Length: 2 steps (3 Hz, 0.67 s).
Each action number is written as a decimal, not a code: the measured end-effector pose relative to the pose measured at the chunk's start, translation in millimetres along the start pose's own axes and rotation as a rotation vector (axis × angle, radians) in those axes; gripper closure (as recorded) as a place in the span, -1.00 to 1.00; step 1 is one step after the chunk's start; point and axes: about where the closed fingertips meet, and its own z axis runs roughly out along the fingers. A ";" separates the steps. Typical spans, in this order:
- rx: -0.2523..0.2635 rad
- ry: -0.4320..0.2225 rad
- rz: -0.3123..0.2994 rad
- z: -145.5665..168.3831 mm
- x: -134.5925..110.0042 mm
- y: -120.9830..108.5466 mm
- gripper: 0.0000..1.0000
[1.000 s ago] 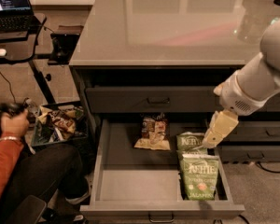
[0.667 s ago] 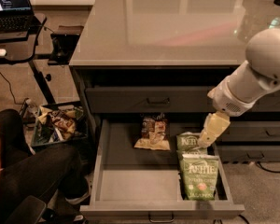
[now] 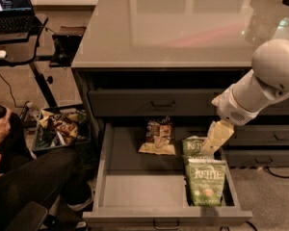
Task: Pick brown chip bag from middle drawer and place on counter
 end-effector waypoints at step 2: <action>-0.007 -0.189 0.226 97.5 19.6 6.8 -1.00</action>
Offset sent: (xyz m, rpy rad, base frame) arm 0.0570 0.0158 -0.1478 0.3694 -0.1465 -0.4114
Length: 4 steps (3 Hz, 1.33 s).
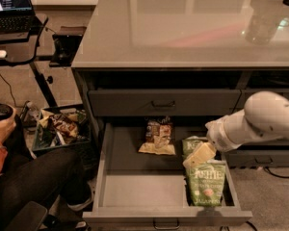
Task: Pick brown chip bag from middle drawer and place on counter
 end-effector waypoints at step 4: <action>0.203 -0.276 0.111 94.3 -29.7 -68.7 -1.00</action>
Offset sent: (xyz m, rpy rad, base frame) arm 0.1059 0.0230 -0.0668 0.1884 -0.2995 -0.2825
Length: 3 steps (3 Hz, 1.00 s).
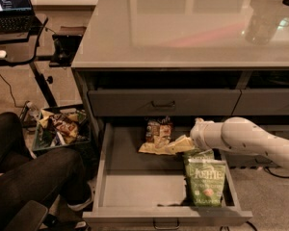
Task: Pick brown chip bag from middle drawer and place on counter
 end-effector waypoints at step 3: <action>0.009 -0.084 0.028 116.6 10.5 19.2 -1.00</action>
Offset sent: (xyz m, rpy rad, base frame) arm 0.0621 0.0782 -0.0941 0.0691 -0.1146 -0.1049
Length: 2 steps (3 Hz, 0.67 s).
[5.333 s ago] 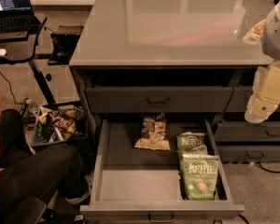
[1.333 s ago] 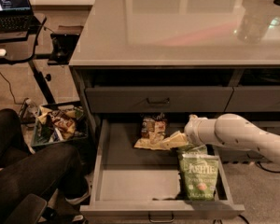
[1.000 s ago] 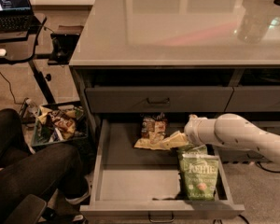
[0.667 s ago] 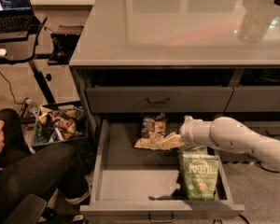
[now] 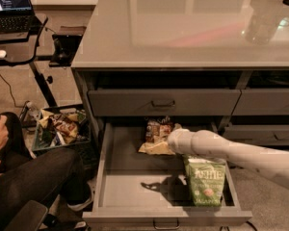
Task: Pick brown chip bag from middle drawer and place on counter
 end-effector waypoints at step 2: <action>0.029 -0.076 -0.009 62.1 -18.4 -10.4 -1.00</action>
Offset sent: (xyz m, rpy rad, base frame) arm 0.0803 0.0432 -0.0292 0.0475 -0.1137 -0.0396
